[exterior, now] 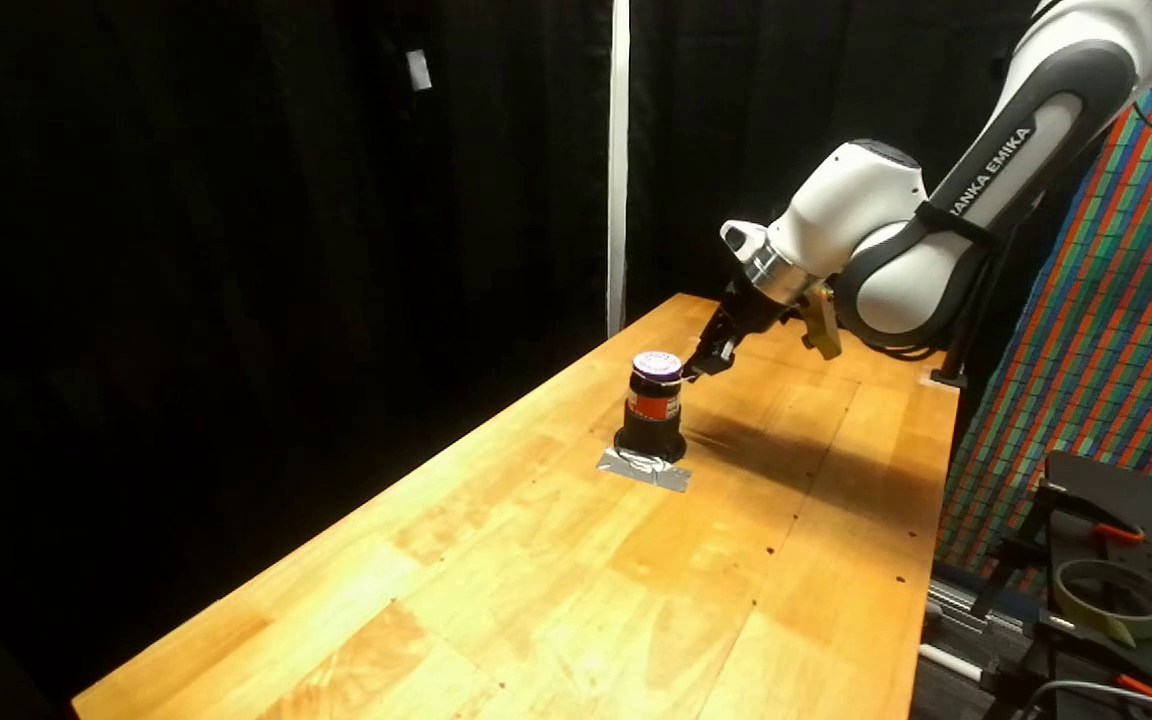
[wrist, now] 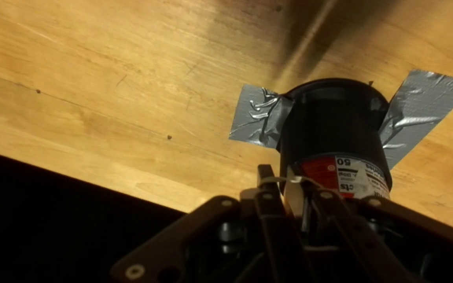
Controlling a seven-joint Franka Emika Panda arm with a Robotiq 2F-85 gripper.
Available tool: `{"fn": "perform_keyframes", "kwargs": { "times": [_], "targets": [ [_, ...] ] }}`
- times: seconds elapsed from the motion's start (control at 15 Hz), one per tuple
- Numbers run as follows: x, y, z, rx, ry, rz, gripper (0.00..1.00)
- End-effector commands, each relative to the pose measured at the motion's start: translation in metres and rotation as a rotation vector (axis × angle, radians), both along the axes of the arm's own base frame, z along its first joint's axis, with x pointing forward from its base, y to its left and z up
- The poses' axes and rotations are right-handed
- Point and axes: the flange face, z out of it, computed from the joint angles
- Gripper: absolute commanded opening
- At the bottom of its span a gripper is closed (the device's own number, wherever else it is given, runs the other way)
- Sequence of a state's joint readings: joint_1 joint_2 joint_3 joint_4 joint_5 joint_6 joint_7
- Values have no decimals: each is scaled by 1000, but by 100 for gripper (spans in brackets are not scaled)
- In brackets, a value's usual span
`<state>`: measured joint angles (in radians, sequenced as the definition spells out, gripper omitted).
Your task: Put the rubber band on the bottle
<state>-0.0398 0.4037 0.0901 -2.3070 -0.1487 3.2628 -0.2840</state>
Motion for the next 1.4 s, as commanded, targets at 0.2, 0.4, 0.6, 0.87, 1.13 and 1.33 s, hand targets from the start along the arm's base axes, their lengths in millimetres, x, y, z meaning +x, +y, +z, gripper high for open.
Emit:
{"fn": "perform_keyframes", "kwargs": {
  "times": [0.2,0.4,0.6,0.87,1.13,1.33],
  "targets": [
    [-30,-7,-4,55,-202,46,17],
    [-40,-11,-9,79,-273,87,16],
    [-64,-6,-8,105,-320,144,17],
    [-81,-14,-16,129,-390,244,15],
    [-94,-33,-20,140,-508,304,16],
    [-97,-49,-24,146,-573,328,15]
  ]
}}
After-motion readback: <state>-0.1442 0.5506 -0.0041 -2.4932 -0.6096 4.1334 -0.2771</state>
